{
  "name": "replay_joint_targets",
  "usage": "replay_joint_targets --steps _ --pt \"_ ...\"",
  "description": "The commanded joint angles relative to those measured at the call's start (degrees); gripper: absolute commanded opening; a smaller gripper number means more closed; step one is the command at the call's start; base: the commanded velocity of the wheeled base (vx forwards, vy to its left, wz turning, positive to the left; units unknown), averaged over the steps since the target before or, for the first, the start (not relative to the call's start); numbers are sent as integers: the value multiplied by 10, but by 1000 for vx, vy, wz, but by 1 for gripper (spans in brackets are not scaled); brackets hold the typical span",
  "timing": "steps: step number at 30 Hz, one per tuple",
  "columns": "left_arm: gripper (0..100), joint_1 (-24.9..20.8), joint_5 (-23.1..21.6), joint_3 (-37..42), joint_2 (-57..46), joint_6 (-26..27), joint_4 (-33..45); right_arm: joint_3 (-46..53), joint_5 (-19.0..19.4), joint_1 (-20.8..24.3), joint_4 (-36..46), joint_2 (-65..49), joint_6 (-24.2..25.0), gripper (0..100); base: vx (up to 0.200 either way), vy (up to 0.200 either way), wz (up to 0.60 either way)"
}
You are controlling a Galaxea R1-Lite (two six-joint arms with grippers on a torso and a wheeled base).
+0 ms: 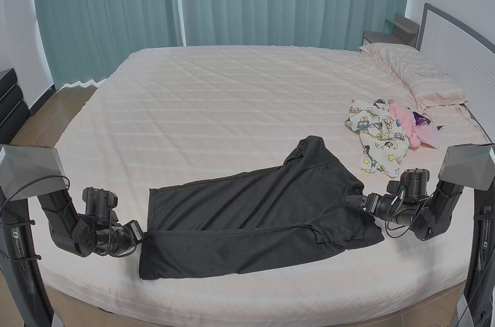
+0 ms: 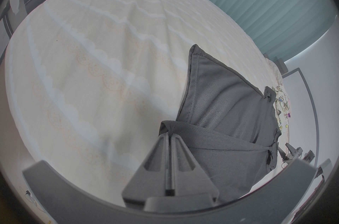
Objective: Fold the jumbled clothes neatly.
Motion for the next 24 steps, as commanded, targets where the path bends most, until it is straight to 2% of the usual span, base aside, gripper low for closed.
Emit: replay_joint_targets --steps 1,6,7,24 --pt "0 0 1 0 2 0 0 -4 2 -1 -15 29 0 100 0 0 0" --pt "0 -1 1 0 3 0 0 -7 2 -1 -18 42 0 100 0 0 0" --pt "0 -1 1 0 3 0 0 -9 2 0 -18 45 0 0 0 0 0" --pt "0 -1 2 0 4 2 0 -12 -1 -28 -32 53 9 0 0 0 0"
